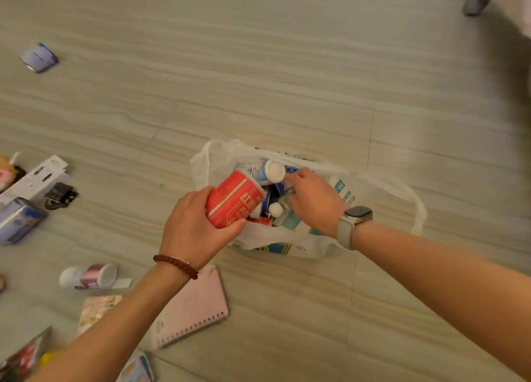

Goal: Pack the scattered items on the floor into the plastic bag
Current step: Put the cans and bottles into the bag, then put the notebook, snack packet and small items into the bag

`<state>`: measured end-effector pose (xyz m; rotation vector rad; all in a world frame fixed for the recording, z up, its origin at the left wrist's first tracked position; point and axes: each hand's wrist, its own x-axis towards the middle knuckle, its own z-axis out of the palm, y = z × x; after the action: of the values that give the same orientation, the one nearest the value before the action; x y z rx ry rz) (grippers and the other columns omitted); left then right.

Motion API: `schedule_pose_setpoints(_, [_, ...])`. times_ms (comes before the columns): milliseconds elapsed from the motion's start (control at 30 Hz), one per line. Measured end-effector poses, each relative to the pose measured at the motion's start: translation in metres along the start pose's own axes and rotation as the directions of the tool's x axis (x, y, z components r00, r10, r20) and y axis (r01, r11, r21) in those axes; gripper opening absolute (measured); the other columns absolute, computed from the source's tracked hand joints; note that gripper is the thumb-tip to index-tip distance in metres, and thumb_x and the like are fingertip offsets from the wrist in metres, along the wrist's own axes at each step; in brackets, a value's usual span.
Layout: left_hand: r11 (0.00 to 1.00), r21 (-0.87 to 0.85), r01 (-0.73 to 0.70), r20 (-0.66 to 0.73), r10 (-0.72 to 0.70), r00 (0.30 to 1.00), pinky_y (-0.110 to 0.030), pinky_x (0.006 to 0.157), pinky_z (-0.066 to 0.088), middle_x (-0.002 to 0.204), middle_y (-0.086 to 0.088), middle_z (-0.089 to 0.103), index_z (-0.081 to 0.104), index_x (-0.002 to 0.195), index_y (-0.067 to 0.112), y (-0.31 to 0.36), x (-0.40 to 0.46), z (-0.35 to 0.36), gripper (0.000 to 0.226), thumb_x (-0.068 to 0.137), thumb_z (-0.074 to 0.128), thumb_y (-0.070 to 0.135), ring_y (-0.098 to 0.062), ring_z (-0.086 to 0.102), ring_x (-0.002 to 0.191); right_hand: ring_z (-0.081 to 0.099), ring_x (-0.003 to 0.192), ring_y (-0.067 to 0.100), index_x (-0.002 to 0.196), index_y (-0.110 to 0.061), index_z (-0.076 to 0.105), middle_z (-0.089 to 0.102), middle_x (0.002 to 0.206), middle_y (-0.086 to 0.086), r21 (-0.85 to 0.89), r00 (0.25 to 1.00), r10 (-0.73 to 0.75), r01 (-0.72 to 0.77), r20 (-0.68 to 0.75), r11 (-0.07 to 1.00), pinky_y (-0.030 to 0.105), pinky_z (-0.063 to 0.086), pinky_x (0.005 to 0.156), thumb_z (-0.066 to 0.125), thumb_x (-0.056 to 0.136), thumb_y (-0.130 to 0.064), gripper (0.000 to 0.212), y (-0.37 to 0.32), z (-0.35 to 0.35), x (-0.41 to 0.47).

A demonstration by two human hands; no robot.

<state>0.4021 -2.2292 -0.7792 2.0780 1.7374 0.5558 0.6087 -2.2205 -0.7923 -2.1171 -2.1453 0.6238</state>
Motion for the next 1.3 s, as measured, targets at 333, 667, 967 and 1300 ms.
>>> schedule_pose_setpoints(333, [0.906, 0.297, -0.303, 0.312, 0.208, 0.927, -0.035, 0.093, 0.034, 0.121, 0.000, 0.056, 0.042, 0.123, 0.023, 0.047, 0.050, 0.054, 0.067, 0.070, 0.057, 0.062, -0.021, 0.048, 0.110, 0.057, 0.097, 0.030, 0.112, -0.010, 0.049, 0.060, 0.110, 0.011, -0.332, 0.992, 0.068, -0.100, -0.107, 0.938, 0.035, 0.036, 0.067, 0.033, 0.099, -0.026, 0.026, 0.051, -0.033, 0.006])
schedule_pose_setpoints(667, [0.978, 0.159, -0.134, 0.103, 0.119, 0.988, -0.037, 0.097, 0.033, 0.129, -0.009, 0.043, 0.043, 0.125, 0.013, 0.070, 0.054, 0.102, 0.038, 0.092, 0.042, 0.034, -0.027, 0.036, 0.115, 0.059, 0.091, 0.032, 0.106, -0.011, 0.051, 0.059, 0.107, 0.010, -0.161, 0.974, 0.085, -0.120, -0.211, 0.980, 0.035, 0.037, 0.064, 0.036, 0.097, -0.019, 0.019, 0.048, -0.030, -0.001])
schedule_pose_setpoints(967, [0.960, 0.116, -0.255, -0.089, 0.266, 0.960, -0.036, 0.093, 0.031, 0.119, -0.009, 0.058, 0.051, 0.113, 0.023, 0.009, 0.007, 0.031, 0.039, 0.079, 0.042, 0.039, -0.021, 0.045, 0.112, 0.059, 0.100, 0.030, 0.113, -0.010, 0.054, 0.064, 0.108, 0.013, -0.191, 0.786, -0.374, 0.322, -0.492, 0.927, 0.040, 0.045, 0.087, 0.042, 0.083, -0.020, 0.034, 0.003, -0.018, -0.009])
schedule_pose_setpoints(1300, [0.905, 0.305, 0.297, 0.153, -0.355, 0.922, -0.044, 0.086, 0.045, 0.115, -0.014, 0.060, 0.060, 0.110, 0.012, -0.157, -0.099, -0.043, 0.059, 0.075, 0.038, 0.055, -0.035, 0.054, 0.107, 0.041, 0.124, 0.031, 0.135, -0.011, 0.036, 0.042, 0.136, 0.013, 0.012, 0.660, -0.680, 0.715, 0.318, 0.699, 0.044, 0.039, 0.099, 0.036, 0.092, -0.035, 0.049, -0.114, 0.102, -0.031])
